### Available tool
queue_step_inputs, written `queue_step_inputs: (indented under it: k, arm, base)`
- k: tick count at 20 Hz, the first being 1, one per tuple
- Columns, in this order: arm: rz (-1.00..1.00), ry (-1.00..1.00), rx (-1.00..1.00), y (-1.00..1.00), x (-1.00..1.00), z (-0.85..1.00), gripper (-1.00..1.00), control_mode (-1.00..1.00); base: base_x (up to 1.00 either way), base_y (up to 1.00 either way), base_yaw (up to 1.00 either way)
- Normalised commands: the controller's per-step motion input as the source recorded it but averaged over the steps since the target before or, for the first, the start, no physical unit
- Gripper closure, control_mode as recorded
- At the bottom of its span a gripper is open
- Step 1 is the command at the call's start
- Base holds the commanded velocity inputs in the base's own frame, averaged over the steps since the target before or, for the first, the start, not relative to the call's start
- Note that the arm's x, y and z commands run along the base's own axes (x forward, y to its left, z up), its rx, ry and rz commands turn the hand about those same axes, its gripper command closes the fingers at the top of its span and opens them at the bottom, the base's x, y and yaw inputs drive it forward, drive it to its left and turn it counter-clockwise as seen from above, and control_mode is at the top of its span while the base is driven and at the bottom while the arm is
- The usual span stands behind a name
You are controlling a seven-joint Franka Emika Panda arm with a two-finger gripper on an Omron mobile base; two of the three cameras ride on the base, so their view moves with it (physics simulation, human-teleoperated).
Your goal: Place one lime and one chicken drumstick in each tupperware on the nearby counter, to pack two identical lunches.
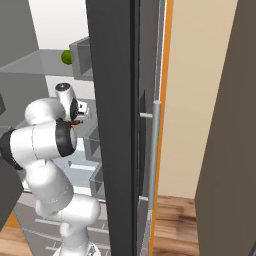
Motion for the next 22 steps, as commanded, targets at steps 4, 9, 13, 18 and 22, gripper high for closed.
queue_step_inputs:
  k: [4,9,13,18,22]
  arm:
    - [-0.14,-0.03,0.11,0.09,-1.0,0.41,1.0,-1.0]
    - [-0.2,0.0,0.14,0.0,-1.0,1.0,1.0,-1.0]
    - [-0.2,0.0,0.1,0.01,-1.0,0.89,1.0,-1.0]
    - [-0.18,-0.01,0.01,0.04,-1.0,0.58,1.0,-1.0]
    - [-0.09,0.0,0.01,0.08,-0.5,0.19,1.0,1.0]
  base:
    - [0.0,0.0,0.0]
    - [0.0,0.0,0.0]
    - [0.0,0.0,0.0]
    - [0.0,0.0,0.0]
    - [-0.5,0.15,-0.09]
